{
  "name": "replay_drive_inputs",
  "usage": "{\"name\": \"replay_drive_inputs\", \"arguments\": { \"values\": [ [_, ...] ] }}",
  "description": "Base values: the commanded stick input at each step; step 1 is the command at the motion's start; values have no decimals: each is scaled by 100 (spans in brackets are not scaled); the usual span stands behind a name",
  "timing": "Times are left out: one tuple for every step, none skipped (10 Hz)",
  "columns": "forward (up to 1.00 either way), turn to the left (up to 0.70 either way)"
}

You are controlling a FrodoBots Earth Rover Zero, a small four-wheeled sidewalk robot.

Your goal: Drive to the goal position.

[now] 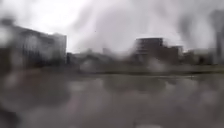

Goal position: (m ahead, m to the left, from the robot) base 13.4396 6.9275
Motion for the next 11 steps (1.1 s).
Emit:
{"name": "replay_drive_inputs", "arguments": {
  "values": [
    [100,17],
    [100,0],
    [100,0],
    [100,0],
    [100,0],
    [100,1],
    [100,1],
    [100,0],
    [100,0],
    [100,0],
    [100,2]
  ]
}}
